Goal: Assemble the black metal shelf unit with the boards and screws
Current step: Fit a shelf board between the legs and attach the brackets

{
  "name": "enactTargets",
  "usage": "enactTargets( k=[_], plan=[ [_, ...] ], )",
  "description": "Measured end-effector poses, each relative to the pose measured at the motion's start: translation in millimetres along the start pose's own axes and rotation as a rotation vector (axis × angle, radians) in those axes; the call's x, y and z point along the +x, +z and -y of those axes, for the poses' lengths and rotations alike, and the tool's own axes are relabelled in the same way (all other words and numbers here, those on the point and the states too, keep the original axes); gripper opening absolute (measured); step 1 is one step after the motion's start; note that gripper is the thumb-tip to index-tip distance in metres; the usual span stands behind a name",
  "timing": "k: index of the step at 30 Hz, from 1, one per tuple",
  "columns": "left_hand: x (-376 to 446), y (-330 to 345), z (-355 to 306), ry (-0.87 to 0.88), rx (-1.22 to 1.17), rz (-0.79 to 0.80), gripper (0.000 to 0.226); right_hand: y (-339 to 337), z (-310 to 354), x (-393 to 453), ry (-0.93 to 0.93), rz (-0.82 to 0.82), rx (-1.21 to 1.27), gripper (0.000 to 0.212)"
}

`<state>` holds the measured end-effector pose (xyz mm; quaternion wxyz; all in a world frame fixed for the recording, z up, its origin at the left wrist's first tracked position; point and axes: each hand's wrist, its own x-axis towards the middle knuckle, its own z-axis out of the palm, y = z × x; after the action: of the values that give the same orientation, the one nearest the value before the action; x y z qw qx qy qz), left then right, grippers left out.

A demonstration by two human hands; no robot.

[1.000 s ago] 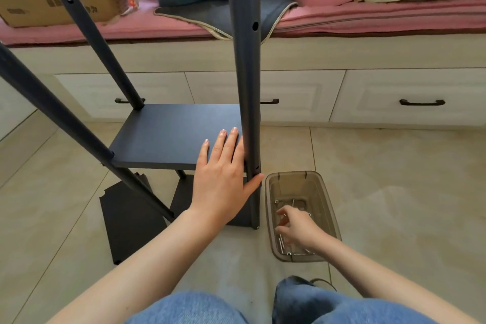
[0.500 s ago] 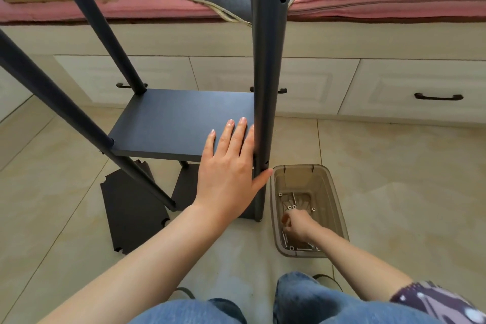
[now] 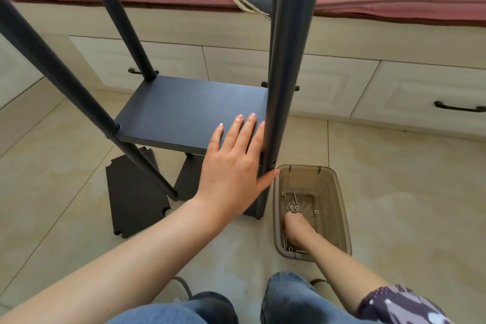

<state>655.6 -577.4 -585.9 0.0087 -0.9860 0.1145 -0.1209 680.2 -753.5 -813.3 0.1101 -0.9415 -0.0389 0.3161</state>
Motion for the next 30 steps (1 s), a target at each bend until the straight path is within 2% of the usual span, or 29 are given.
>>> enactTargets(
  k=[13,18,21,26,30],
  plan=[
    [0,4,-2,-0.001,0.006,-0.066,0.077,-6,-5,-7,0.008,-0.057,0.096,0.028],
    [-1,4,0,0.008,0.013,-0.045,0.079,-20,-10,-23,-0.045,-0.078,0.150,0.014],
    [0,0,-1,-0.005,0.016,0.011,0.081,-38,-11,-45,-0.091,-0.109,0.166,0.017],
    [-4,-8,-6,-0.050,-0.006,0.084,0.081,-101,-2,-106,-0.220,-0.258,0.267,0.015],
    [-12,-18,-1,-0.082,-0.086,0.051,0.068,-169,13,-160,-0.310,-0.507,0.413,0.008]
  ],
)
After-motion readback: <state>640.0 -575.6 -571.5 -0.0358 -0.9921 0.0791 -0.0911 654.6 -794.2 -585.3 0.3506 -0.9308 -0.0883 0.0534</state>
